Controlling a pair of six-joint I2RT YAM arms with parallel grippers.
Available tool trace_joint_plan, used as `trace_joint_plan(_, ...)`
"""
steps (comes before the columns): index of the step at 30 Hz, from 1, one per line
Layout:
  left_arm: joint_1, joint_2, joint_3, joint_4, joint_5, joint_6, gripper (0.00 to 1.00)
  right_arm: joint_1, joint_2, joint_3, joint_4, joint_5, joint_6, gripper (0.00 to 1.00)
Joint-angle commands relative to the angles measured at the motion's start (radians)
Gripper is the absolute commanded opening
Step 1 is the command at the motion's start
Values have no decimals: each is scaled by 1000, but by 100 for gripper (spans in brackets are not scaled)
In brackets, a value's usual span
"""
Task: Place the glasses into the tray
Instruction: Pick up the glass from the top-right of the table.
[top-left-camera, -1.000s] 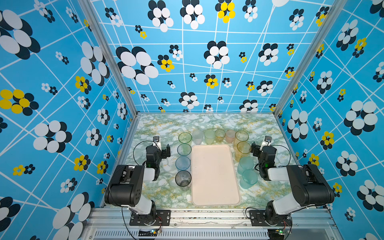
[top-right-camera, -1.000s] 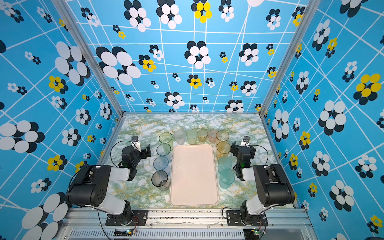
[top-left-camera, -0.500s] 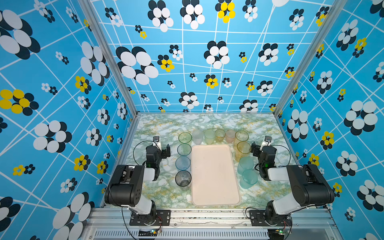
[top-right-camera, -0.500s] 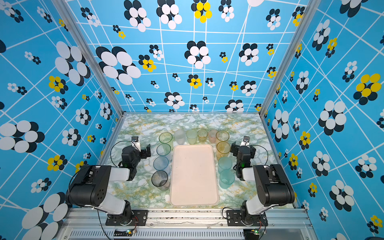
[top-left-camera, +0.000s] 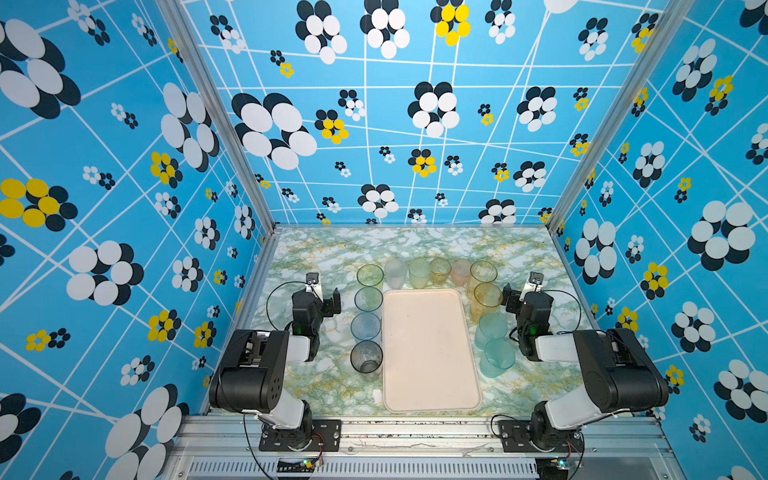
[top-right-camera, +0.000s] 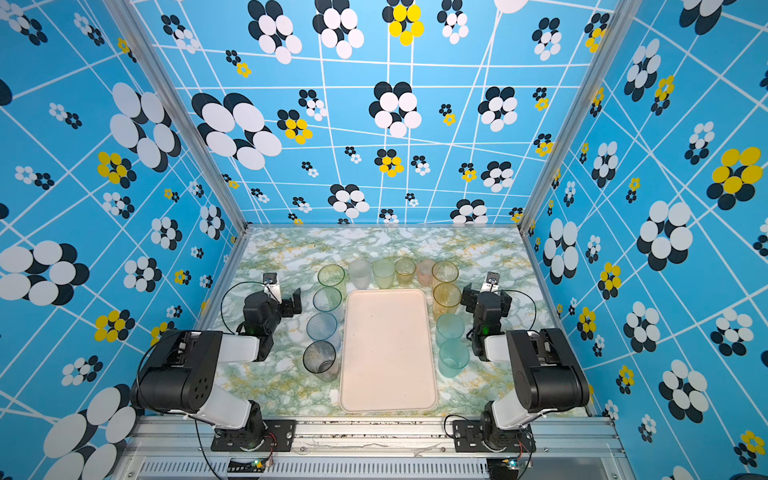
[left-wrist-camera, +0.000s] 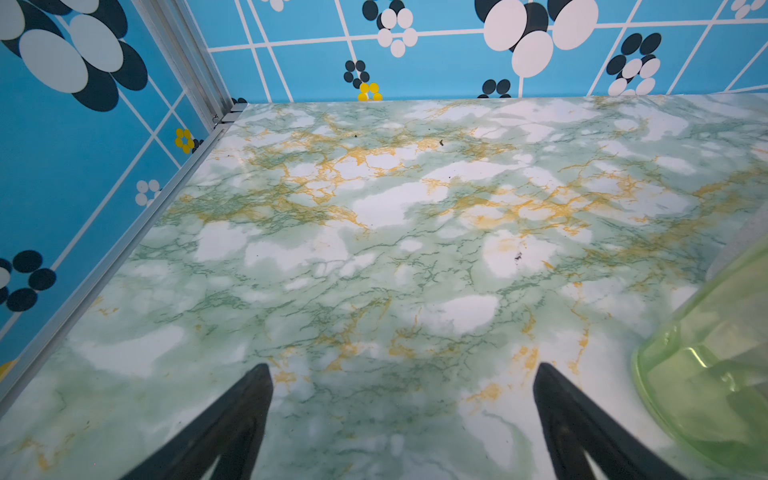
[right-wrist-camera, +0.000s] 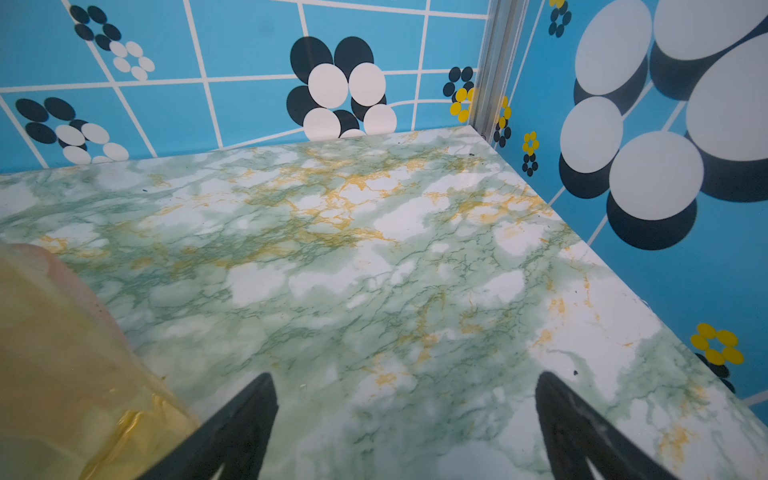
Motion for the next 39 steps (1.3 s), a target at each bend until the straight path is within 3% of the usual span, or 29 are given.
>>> trace_joint_plan(1,5,0,24,-8,13,-8,99,2,11,-9,30,19,-9,99)
trace_joint_plan(12,6,0,26,-10,13,-8,100,3,11,-8,29,19,-9,99)
trace_joint_plan(16,8,0,26,-12,29,-6,91,2,10,-8,28,19,-9,88)
trace_joint_plan(21,9,0,26,-13,32,-6,79,2,10,-8,30,19,-7,85)
trace_joint_plan(25,15,-15,30,-29,-6,-27,75,0,-5,-10,16,57,13,81)
trace_joint_plan(30,14,-104,79,-187,-38,-35,67,-11,-11,-21,31,42,20,80)
trace_joint_plan(39,0,-395,91,-443,-118,-92,67,-12,-12,-24,34,43,19,75)
